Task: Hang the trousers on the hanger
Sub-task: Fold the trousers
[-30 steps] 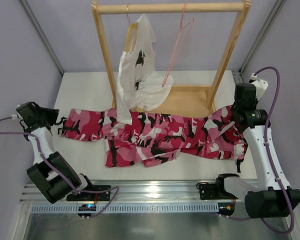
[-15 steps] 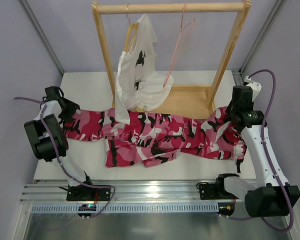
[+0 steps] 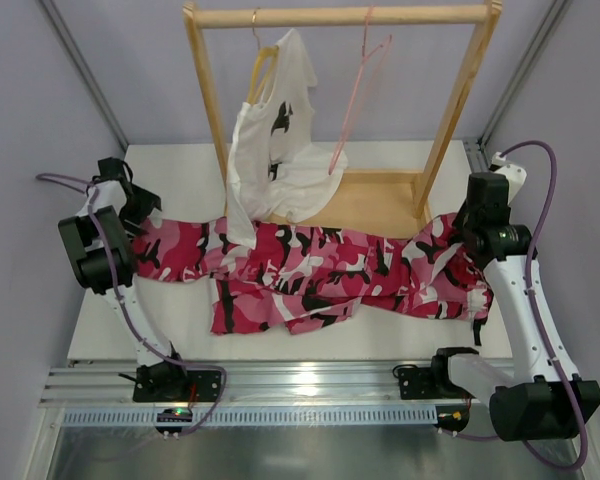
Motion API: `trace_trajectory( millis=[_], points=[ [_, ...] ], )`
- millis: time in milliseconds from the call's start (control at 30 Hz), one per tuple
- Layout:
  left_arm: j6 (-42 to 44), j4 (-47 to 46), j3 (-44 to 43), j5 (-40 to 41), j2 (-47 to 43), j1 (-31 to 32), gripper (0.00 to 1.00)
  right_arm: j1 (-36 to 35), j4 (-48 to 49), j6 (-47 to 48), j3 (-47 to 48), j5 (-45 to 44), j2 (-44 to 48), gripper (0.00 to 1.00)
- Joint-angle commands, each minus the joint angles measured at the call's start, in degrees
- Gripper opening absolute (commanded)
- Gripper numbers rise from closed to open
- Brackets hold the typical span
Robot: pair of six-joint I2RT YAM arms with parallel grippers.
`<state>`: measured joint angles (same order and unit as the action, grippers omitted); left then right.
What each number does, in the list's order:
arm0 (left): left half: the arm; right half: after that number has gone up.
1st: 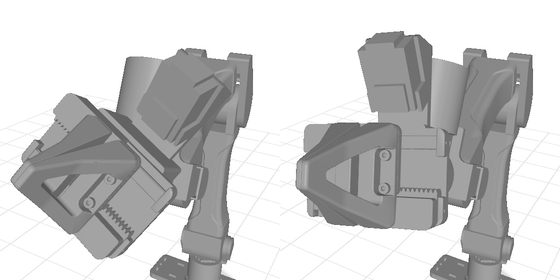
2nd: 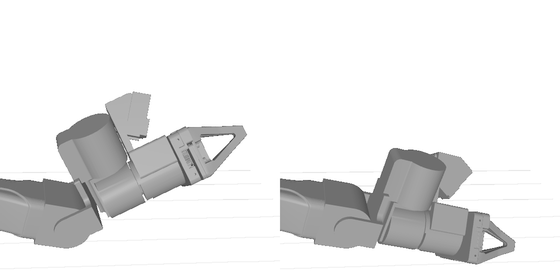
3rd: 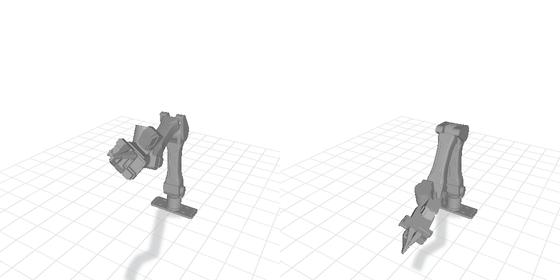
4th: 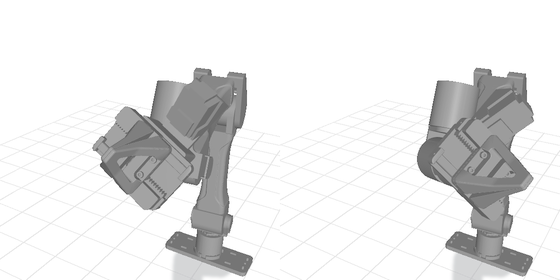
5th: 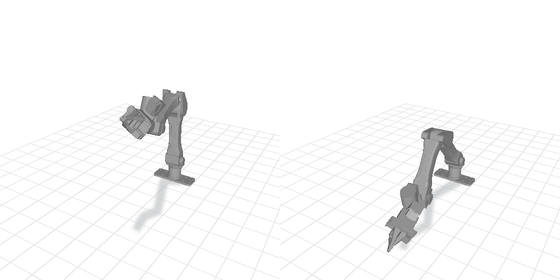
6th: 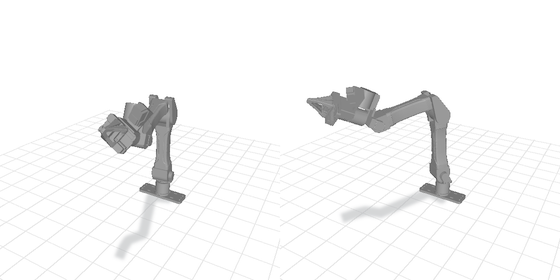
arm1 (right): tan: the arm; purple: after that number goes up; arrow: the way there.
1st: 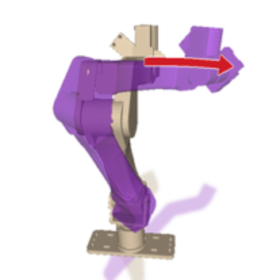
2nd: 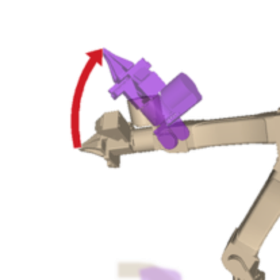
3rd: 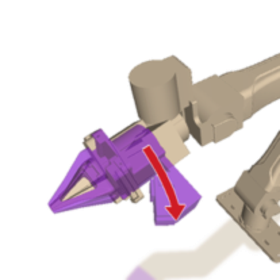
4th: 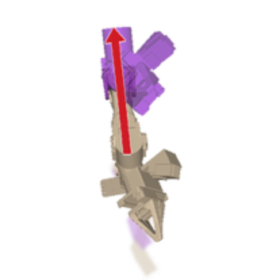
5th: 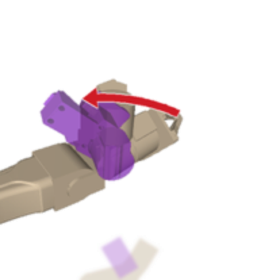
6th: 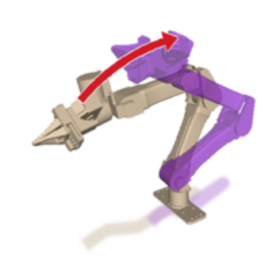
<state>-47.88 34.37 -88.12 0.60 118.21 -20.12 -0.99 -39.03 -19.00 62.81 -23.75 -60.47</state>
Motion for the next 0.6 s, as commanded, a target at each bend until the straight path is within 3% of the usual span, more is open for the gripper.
trace_trajectory(
  millis=[0, 233, 300, 367, 433, 467, 533, 567],
  points=[
    [0.5, 6.7, -6.1, 1.6, 5.6, 1.0, 0.74, 0.2, 2.1, 0.3, 1.1, -0.3, 0.9, 0.04],
    [2.7, 10.7, -8.9, 10.8, 9.5, 1.9, 0.73, 0.2, 1.8, 0.3, 1.3, -0.6, 0.5, 0.04],
    [3.4, 12.0, -10.9, 10.8, 11.7, 1.8, 0.64, 0.3, 1.9, 0.4, 1.4, -0.9, 0.7, 0.04],
    [4.4, 15.0, -12.8, 10.8, 14.0, 1.9, 0.46, 0.3, 1.8, 0.5, 1.4, -1.1, 0.6, 0.04],
    [4.9, 16.4, -13.9, 11.7, 14.4, 2.0, 0.37, 0.3, 1.9, 0.3, 1.1, -1.2, 0.6, 0.04],
    [4.8, 16.3, -13.8, 12.0, 14.3, 1.9, 0.25, 0.3, 2.2, 0.3, 0.8, -1.1, 0.6, 0.03],
    [5.1, 16.0, -13.7, 11.7, 14.3, 1.9, 0.16, 0.3, 2.4, 0.2, 0.8, -0.9, 0.3, 0.04],
    [5.0, 16.5, -14.0, 11.4, 14.5, 1.9, 0.05, 0.3, 2.3, 0.1, 0.8, -0.7, 0.0, 0.04]
  ],
)
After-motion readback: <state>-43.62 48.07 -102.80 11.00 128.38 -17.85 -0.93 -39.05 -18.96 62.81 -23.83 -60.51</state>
